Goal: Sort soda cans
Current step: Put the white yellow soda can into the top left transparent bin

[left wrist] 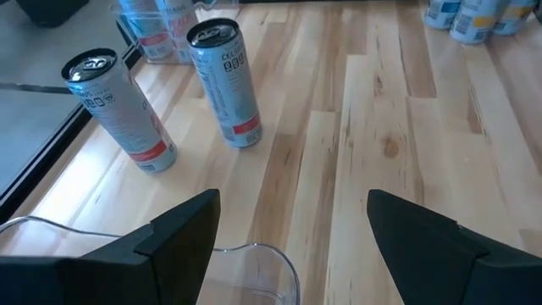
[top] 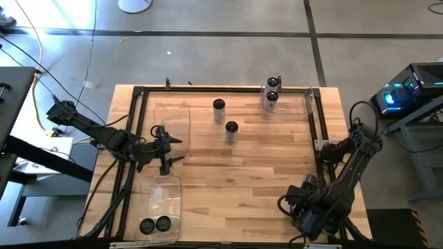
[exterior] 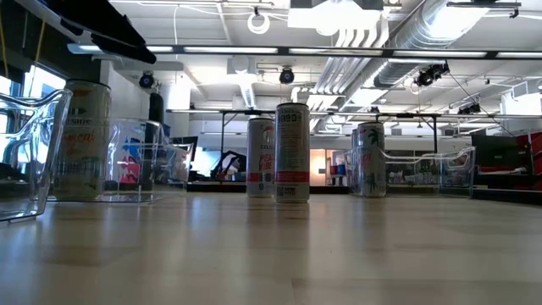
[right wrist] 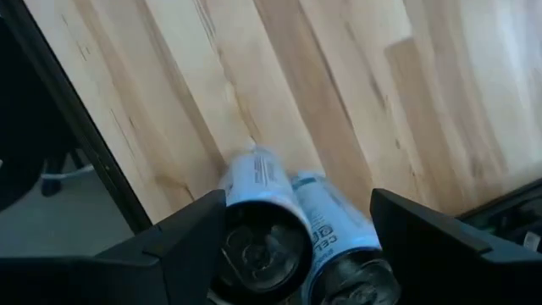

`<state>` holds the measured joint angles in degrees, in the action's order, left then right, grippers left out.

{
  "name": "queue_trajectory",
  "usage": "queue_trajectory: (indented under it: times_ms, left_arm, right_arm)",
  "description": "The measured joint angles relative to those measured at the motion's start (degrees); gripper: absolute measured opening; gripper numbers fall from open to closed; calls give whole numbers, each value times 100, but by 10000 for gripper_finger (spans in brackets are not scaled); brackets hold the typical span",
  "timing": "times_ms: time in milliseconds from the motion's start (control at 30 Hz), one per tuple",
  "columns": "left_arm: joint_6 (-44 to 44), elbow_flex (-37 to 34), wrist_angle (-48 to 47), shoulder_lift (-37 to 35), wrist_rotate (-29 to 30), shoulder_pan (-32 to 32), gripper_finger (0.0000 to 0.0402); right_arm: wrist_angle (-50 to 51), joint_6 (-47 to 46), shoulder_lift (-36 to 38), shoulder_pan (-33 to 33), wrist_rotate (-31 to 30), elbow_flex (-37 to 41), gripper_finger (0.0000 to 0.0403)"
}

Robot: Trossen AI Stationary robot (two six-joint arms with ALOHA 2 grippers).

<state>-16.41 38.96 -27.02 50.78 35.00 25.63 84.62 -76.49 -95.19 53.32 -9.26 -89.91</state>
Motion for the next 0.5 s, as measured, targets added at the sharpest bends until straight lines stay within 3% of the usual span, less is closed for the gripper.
queue_trajectory:
  times_ms: [500]
  left_arm:
    - [0, 0, -10, 5, -2, -2, 294]
  right_arm:
    - [19, -10, -252, 2, 260, -13, 289]
